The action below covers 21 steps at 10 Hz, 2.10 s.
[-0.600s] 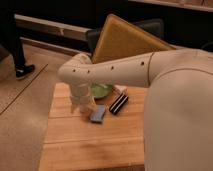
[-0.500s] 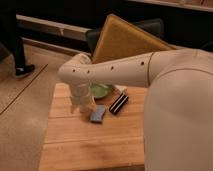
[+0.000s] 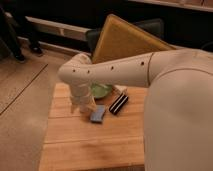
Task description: Place the bottle in the ceramic bowl
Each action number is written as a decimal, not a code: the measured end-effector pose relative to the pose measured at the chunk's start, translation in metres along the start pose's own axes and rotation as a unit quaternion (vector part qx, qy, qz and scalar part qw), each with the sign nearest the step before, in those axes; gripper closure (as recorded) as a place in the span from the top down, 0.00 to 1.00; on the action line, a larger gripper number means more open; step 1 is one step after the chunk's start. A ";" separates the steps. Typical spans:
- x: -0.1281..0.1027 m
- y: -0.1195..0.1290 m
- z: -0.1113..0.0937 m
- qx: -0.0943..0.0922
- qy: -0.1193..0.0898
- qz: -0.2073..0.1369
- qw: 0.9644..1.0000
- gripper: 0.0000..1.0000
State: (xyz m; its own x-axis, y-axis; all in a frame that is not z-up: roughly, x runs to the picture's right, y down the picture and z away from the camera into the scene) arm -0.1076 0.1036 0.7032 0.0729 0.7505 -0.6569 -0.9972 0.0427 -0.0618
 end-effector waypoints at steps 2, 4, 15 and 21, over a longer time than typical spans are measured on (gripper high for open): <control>0.000 0.000 0.000 0.000 0.000 0.000 1.000 0.65; 0.000 0.000 0.000 0.000 0.000 0.000 1.000 0.65; -0.004 -0.002 -0.005 -0.005 -0.009 -0.027 1.000 0.65; -0.010 -0.056 -0.046 -0.024 -0.013 -0.245 0.969 0.65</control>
State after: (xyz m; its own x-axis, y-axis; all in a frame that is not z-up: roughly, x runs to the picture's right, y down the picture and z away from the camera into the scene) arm -0.0521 0.0638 0.6787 0.5356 0.6646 -0.5210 -0.8414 0.3674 -0.3963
